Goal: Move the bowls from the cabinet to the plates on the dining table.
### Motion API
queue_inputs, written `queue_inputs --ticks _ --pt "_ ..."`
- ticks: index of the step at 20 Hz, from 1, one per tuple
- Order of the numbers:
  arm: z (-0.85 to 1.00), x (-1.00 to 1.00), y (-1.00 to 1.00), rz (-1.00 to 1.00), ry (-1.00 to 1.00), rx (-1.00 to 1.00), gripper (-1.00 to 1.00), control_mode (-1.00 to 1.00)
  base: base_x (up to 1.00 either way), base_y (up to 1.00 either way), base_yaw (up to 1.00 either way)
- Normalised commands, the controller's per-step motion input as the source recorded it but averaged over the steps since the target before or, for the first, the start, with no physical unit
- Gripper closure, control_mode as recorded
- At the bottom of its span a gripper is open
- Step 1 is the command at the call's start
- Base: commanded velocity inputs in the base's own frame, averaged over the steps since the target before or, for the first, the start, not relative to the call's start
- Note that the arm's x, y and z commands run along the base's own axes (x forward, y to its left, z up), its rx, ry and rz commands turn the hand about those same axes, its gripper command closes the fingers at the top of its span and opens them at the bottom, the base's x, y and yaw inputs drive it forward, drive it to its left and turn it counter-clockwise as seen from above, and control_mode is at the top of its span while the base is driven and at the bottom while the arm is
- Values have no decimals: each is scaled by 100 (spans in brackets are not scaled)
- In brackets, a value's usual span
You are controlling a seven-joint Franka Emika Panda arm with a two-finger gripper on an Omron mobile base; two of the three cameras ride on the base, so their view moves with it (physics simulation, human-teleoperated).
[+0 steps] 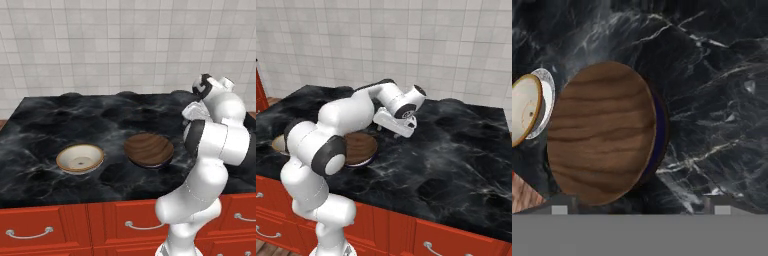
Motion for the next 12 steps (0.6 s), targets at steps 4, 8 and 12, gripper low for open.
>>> queue_inputs --ticks 4,8,12 --pt "65 -100 -4 0 -22 -5 -100 -100 0 0 0" --pt "68 -100 0 0 -24 -7 -100 -100 0 0 0" --pt "57 -100 15 0 -25 -4 -100 -100 0 0 0"
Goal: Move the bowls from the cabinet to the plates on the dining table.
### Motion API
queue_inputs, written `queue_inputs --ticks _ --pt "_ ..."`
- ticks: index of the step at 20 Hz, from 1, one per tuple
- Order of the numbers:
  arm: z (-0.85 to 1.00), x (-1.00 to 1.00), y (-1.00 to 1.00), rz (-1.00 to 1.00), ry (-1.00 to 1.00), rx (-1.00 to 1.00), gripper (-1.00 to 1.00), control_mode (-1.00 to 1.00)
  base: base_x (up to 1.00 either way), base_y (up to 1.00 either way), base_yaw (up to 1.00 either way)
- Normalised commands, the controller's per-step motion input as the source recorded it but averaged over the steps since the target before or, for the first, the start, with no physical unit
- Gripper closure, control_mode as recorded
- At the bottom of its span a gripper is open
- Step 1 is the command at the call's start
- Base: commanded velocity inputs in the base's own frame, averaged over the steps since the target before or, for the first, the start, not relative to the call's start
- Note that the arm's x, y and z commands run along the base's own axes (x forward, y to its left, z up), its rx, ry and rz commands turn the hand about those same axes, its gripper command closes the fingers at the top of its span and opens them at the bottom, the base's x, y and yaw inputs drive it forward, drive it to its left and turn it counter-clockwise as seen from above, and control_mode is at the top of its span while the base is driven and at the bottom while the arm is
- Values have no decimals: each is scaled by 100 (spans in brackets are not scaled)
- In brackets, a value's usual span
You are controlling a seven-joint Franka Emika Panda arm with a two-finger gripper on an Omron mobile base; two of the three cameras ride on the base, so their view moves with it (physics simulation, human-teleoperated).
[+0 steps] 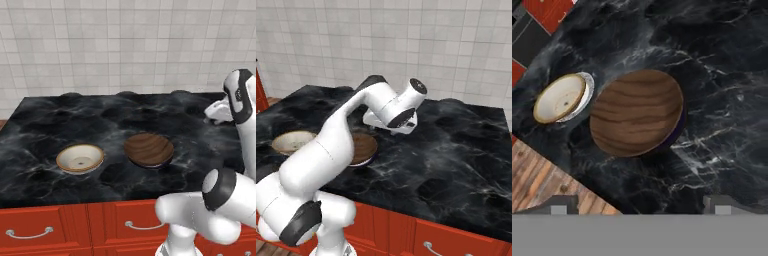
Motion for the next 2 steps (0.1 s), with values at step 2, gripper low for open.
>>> queue_inputs --ticks 2 --pt "52 -100 27 0 -20 -3 -100 -100 0 0 0"
